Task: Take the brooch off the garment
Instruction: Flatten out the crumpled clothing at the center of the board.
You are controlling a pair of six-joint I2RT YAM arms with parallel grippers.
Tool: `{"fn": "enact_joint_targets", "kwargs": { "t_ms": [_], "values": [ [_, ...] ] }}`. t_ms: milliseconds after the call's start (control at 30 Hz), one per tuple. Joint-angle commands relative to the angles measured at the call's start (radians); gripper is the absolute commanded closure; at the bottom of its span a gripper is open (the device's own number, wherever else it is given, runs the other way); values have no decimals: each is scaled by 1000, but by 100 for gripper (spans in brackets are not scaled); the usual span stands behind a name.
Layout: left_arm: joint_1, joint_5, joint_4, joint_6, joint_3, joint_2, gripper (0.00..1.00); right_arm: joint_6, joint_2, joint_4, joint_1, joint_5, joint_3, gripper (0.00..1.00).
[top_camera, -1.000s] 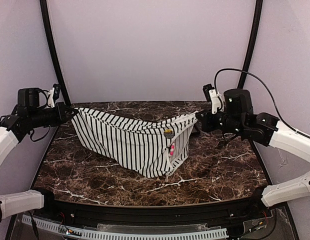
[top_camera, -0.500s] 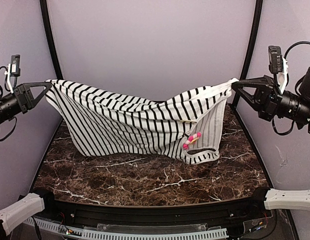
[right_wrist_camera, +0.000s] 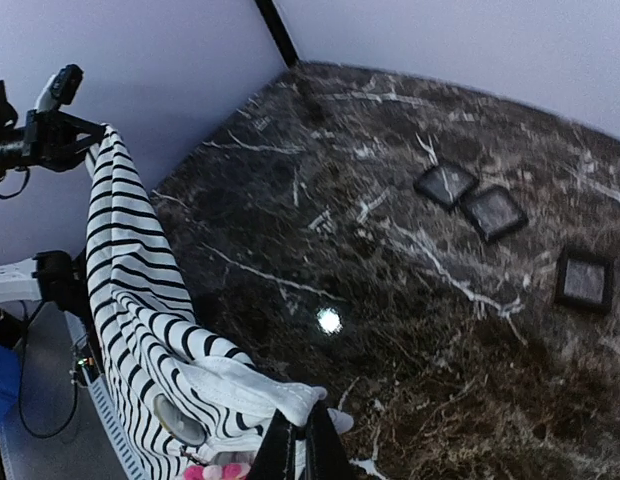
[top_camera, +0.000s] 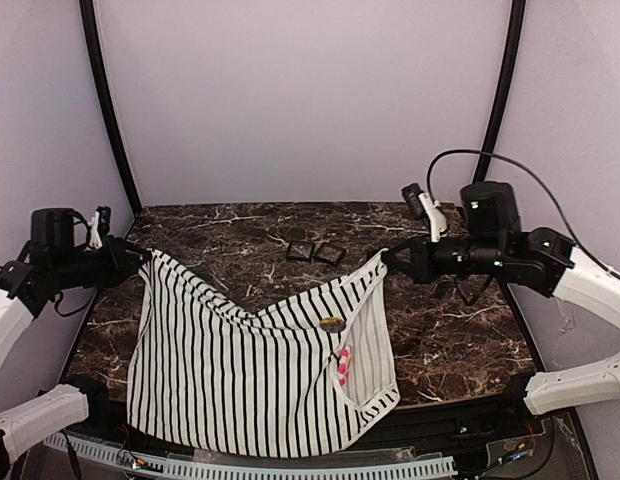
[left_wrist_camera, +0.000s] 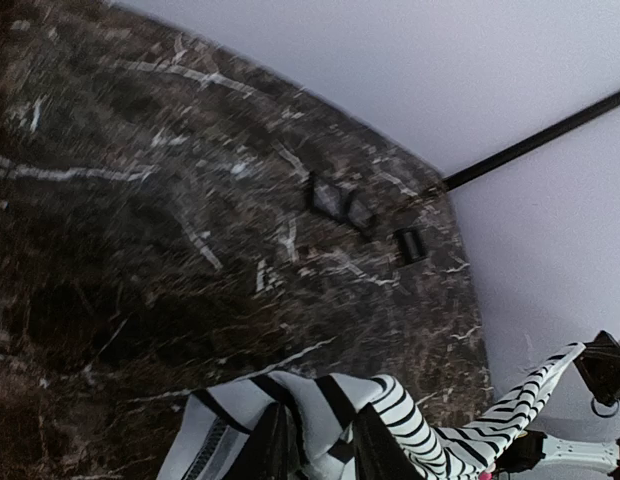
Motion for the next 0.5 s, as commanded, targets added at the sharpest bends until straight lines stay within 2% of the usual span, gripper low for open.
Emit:
{"fn": "enact_joint_targets", "kwargs": {
  "t_ms": [0, 67, 133, 167, 200, 367, 467],
  "values": [
    [4, -191, 88, -27, -133, 140, 28, 151, 203, 77, -11, 171, -89, 68],
    [5, -201, 99, -4, -114, 192, 17, 122, 251, 73, -7, 202, -71, 40],
    [3, -209, 95, 22, -82, 217, 12, 91, 249, 72, 0, 220, -57, 25],
    [4, -214, 90, 38, -71, 220, 10, 75, 237, 73, 1, 222, -56, 13],
    [2, -220, 82, 47, -48, 220, 8, 61, 220, 77, 3, 223, -60, 8],
    [-49, -192, 39, 109, 39, 265, 6, 22, 150, 108, 15, 184, -144, 7],
    [-187, -227, -17, 181, 140, 384, 6, 47, 153, 140, 39, 142, -198, 11]
  ]
}}
